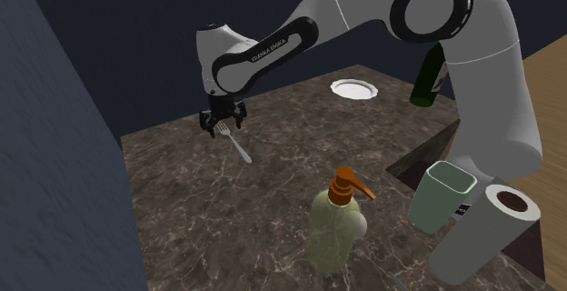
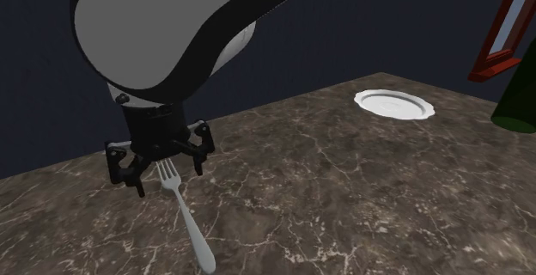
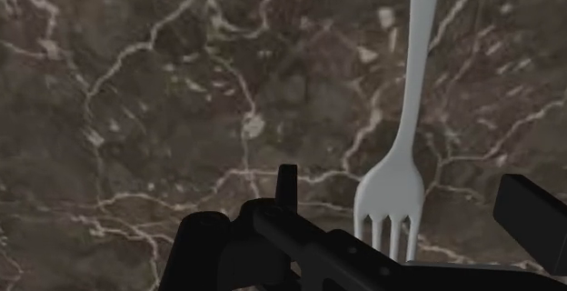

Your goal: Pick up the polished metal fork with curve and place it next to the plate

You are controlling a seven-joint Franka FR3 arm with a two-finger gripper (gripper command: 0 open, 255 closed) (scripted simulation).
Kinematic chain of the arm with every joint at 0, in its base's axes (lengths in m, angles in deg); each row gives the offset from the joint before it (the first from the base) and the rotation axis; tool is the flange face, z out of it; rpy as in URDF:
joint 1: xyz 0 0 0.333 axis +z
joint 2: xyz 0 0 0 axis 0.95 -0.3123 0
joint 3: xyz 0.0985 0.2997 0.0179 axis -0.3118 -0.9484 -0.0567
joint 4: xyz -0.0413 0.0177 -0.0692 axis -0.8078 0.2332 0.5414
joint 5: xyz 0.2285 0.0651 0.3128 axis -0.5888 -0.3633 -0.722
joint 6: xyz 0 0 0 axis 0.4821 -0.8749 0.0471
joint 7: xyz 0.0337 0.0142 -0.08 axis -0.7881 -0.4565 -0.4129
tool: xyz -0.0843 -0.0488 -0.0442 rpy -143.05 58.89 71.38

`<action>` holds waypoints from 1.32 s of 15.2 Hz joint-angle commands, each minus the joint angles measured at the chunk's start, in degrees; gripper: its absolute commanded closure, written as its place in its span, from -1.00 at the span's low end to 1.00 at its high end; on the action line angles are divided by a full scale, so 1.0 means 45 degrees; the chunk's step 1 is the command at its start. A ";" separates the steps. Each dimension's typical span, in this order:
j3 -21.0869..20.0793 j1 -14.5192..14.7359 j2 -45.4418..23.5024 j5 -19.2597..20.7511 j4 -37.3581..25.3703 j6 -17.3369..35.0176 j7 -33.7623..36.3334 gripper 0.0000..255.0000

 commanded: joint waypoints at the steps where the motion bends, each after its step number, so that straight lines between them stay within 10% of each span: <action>1: 0.0000 0.0000 0.0000 0.0000 0.0000 0.0000 0.0000 -1.00; 2: 0.0000 0.0000 0.0000 0.0000 0.0000 0.0000 0.0000 1.00; 20: -0.0126 -0.0047 0.0608 -0.0221 -0.0631 -0.1219 -0.0168 1.00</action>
